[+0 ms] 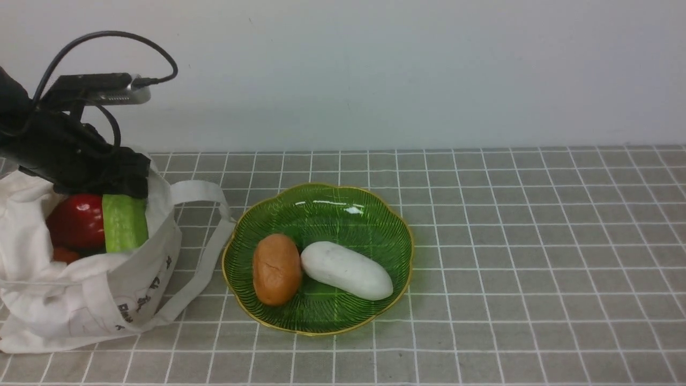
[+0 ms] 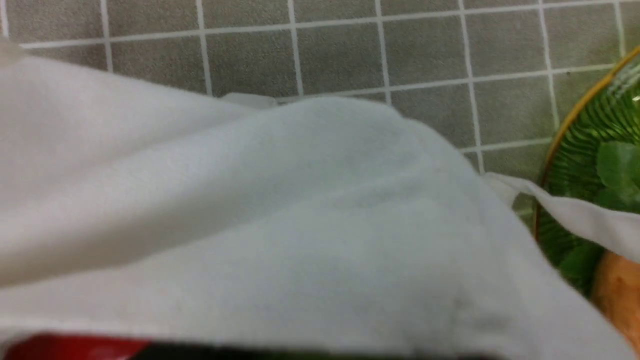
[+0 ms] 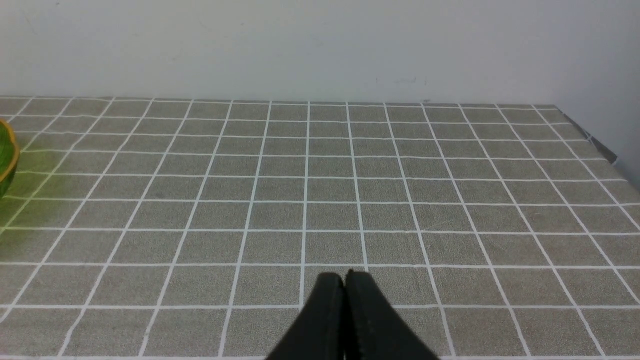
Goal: Take vegetables from bag on grey coffee tablecloth place on plate.
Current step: 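Place the green vegetable from the bag onto the plate with the left gripper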
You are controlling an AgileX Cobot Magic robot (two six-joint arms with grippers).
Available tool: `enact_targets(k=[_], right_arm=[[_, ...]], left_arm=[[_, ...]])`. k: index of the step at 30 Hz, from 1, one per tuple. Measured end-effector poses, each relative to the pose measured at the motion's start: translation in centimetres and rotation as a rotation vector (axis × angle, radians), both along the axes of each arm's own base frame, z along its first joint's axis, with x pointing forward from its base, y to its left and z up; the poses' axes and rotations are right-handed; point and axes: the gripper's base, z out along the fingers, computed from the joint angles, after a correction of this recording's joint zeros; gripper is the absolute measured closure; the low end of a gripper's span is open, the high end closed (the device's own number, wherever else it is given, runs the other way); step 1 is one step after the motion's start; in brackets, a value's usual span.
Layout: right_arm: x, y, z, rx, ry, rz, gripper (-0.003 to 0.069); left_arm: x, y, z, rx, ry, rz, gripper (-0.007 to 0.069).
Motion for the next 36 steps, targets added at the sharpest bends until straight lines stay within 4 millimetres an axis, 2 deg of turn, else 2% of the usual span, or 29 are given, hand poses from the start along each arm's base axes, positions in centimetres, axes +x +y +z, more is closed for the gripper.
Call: enact_targets(k=[2,7,9,11,13,14,19,23,25,27,28,30,32,33,36], right_arm=[[0.0,0.0,0.0,0.000,0.000,0.000,0.0672],[0.0,0.0,0.0,0.000,0.000,0.000,0.0672],[0.0,0.0,0.0,0.000,0.000,0.000,0.0672],[0.0,0.0,0.0,0.000,0.000,0.000,0.0672],[0.0,0.0,0.0,0.000,0.000,0.000,0.0672],[0.0,0.0,0.0,0.000,0.000,0.000,0.0672],[0.0,0.0,0.0,0.000,0.000,0.000,0.0672],[0.0,0.0,0.0,0.000,-0.001,0.000,0.0672],[0.0,0.0,0.0,0.000,-0.001,0.000,0.0672],[0.0,0.0,0.0,0.000,-0.001,0.000,0.0672],[0.0,0.0,0.0,0.000,-0.001,0.000,0.0672],[0.0,0.0,0.0,0.000,-0.001,0.000,0.0672],[0.0,0.0,0.0,0.000,-0.001,0.000,0.0672],[0.0,0.0,0.0,0.000,-0.001,0.000,0.0672],[0.0,0.0,0.0,0.000,-0.001,0.000,0.0672]], left_arm=[[-1.1,-0.2,2.2,-0.002,-0.029,0.004,0.0290],[-3.6,-0.7,6.1,-0.009,-0.081,-0.004,0.0290],[-5.3,-1.1,8.1,-0.021,-0.107,-0.006,0.0290],[-6.2,-1.4,9.2,-0.033,-0.129,-0.011,0.0290],[-7.3,-2.4,10.8,-0.057,-0.174,-0.029,0.0290],[-7.9,-3.4,11.7,-0.082,-0.206,-0.061,0.0290],[-8.7,-7.2,12.9,-0.143,-0.281,-0.208,0.0290],[-7.3,-11.4,11.8,-0.189,-0.308,-0.307,0.0290],[-6.6,-12.3,11.1,-0.190,-0.306,-0.317,0.0290],[-4.6,-14.7,8.7,-0.192,-0.313,-0.322,0.0290],[-4.4,-15.0,8.6,-0.191,-0.321,-0.322,0.0290],[-3.1,-16.1,6.9,-0.186,-0.323,-0.311,0.0290],[-1.2,-17.6,3.7,-0.176,-0.312,-0.285,0.0290],[-0.3,-18.1,2.4,-0.174,-0.315,-0.261,0.0290],[0.8,-18.6,0.3,-0.176,-0.307,-0.225,0.0290]])
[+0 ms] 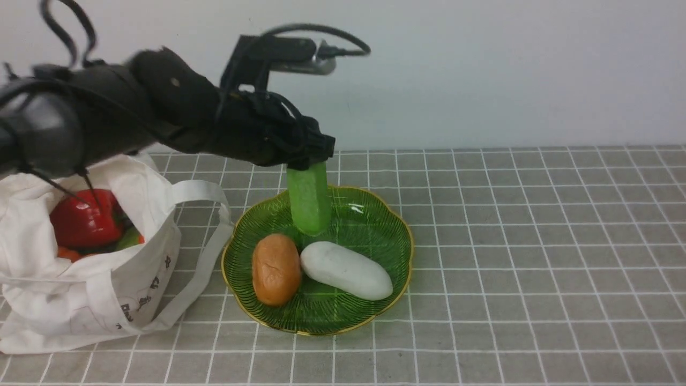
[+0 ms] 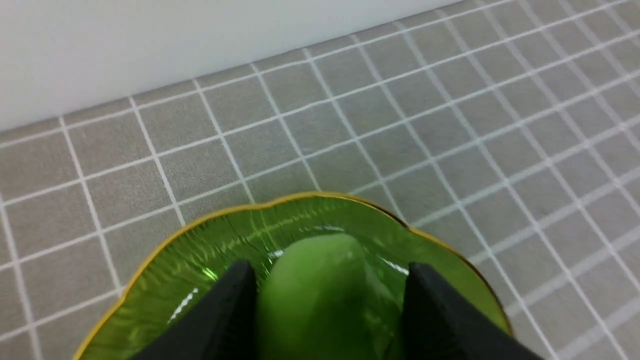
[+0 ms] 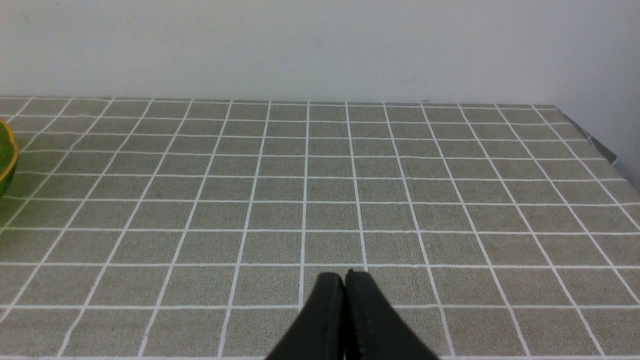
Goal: Take vegetables from bag on grey coffee tablecloth place on plate.
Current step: 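Place the green vegetable from the bag onto the plate with the left gripper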
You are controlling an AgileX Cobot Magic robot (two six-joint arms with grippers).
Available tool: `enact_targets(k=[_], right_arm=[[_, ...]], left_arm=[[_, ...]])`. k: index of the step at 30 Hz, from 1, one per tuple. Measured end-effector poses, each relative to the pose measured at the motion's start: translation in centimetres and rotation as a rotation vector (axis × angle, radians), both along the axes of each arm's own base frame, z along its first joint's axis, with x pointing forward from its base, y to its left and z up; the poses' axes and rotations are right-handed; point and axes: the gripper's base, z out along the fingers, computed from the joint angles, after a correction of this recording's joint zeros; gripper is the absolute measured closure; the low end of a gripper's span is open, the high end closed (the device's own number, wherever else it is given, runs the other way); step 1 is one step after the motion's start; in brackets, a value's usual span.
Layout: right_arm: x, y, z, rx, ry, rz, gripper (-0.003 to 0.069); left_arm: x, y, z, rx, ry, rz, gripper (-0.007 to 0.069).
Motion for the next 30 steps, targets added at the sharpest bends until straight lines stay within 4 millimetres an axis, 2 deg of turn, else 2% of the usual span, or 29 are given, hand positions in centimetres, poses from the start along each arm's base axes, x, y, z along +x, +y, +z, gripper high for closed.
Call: enact_targets(k=[4,11,14,18,22,25,29,30], right_arm=[[0.0,0.0,0.0,0.000,-0.001,0.000,0.0672],[0.0,0.0,0.0,0.000,-0.001,0.000,0.0672],[0.0,0.0,0.0,0.000,-0.001,0.000,0.0672],[0.0,0.0,0.0,0.000,-0.001,0.000,0.0672],[0.0,0.0,0.0,0.000,-0.001,0.000,0.0672],[0.0,0.0,0.0,0.000,-0.001,0.000,0.0672],[0.0,0.0,0.0,0.000,-0.001,0.000,0.0672],[0.0,0.0,0.0,0.000,-0.001,0.000,0.0672]], left_arm=[[1.6,-0.4,-3.1,-0.022,0.020,0.077,0.0290],[2.5,-0.3,-5.2,-0.011,0.018,0.125,0.0273],[2.7,-0.3,-6.3,0.005,0.036,0.122,0.0228],[2.8,-0.3,-6.5,0.029,0.025,0.100,0.0151],[2.6,-0.3,-5.4,0.074,-0.029,0.047,0.0078],[1.9,-0.3,-3.4,0.089,-0.072,-0.003,0.0038],[0.8,0.2,-0.3,0.062,-0.099,-0.032,0.0060],[0.0,0.8,1.6,0.037,-0.111,-0.037,0.0115]])
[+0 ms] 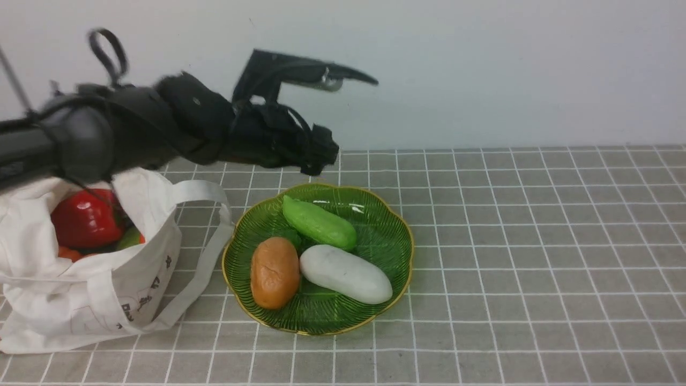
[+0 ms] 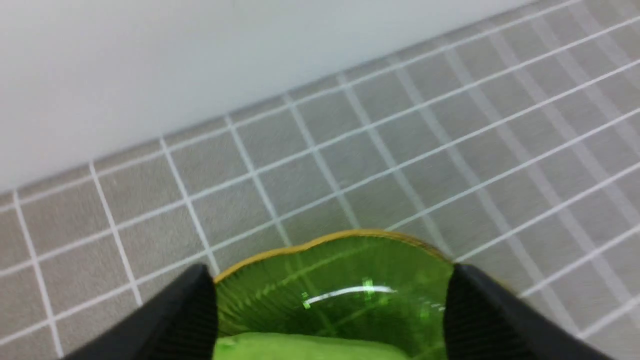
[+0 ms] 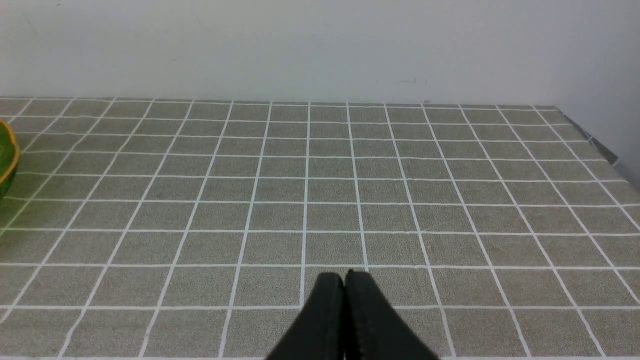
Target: Take vegetables from bag on grey coffee tablecloth place on plate.
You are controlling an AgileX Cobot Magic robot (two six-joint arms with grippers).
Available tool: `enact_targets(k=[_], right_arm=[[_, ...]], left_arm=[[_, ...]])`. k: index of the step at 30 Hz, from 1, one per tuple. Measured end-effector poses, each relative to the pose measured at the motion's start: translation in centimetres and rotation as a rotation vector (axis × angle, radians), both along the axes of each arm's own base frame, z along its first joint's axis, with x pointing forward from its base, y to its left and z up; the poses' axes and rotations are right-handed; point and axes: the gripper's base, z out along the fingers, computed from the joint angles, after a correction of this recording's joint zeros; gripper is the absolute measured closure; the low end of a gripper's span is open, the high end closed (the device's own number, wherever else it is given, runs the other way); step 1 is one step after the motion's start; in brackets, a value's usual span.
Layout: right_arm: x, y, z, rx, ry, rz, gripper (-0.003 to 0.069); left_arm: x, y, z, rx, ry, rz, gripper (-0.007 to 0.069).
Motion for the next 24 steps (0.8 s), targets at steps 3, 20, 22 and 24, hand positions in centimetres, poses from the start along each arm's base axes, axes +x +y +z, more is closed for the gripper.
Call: enact_targets(k=[3,20,22,24], right_arm=[[0.0,0.0,0.0,0.000,0.000,0.000,0.0672],[0.0,0.0,0.0,0.000,-0.001,0.000,0.0672],[0.0,0.0,0.0,0.000,-0.001,0.000,0.0672],[0.0,0.0,0.0,0.000,-0.001,0.000,0.0672]], left_arm=[[-2.1,2.0,4.6,-0.060,-0.026,0.006,0.0307],[-26.7,11.1,14.7,-0.081,-0.366,0.122,0.0629],[-29.9,11.5,13.7,-0.099,-0.443,0.134,0.0629],[-33.0,11.8,12.1,-0.119,-0.514,0.144,0.0629]])
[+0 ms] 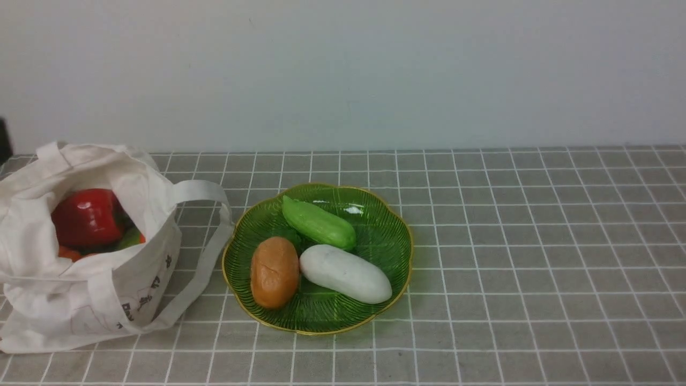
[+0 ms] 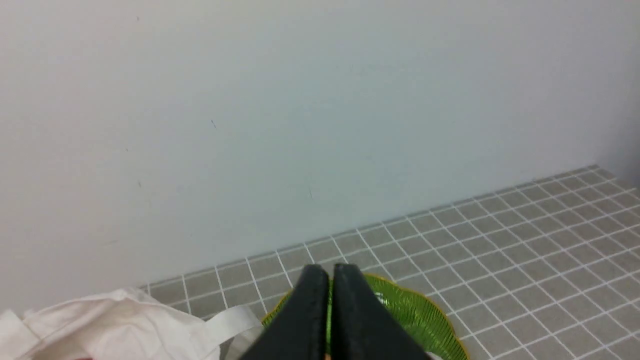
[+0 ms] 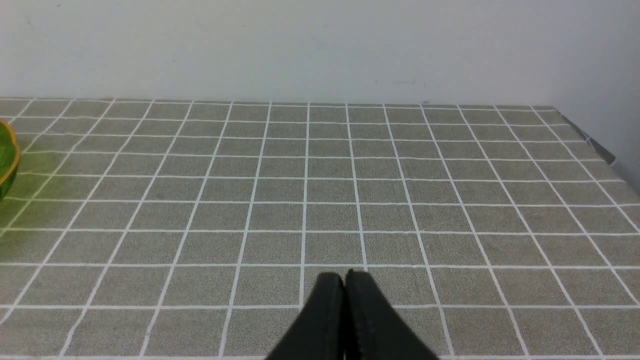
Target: Take vegetables from bag on grey coffee tablecloth place on plate.
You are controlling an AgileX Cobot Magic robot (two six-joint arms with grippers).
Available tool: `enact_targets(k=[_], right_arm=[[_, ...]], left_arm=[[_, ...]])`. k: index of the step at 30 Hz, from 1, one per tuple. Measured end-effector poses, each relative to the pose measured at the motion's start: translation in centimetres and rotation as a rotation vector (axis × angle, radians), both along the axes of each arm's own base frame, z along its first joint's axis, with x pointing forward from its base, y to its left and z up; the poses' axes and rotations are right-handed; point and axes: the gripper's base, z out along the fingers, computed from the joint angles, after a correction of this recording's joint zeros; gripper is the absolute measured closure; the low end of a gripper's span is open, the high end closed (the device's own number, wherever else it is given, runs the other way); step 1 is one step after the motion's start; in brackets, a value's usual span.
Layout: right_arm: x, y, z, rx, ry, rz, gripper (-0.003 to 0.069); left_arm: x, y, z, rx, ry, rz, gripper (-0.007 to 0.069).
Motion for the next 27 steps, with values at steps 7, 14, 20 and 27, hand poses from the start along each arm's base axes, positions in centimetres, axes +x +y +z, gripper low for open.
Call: enact_targets(k=[7,14,20,27], right_arm=[[0.0,0.0,0.0,0.000,0.000,0.000,0.0672],[0.0,0.0,0.0,0.000,0.000,0.000,0.0672],[0.0,0.0,0.0,0.000,0.000,0.000,0.0672],[0.0,0.0,0.0,0.000,0.000,0.000,0.0672]], left_arm=[[-5.3,0.5,-3.4,-0.086,-0.100,0.005,0.0629],[-7.0,0.8,-6.0,0.005,-0.082,0.019,0.0629],[-6.9,0.9,-5.9,0.044,-0.110,0.026,0.0629],[-6.6,1.5,-5.7,0.127,-0.168,0.091,0.0629]])
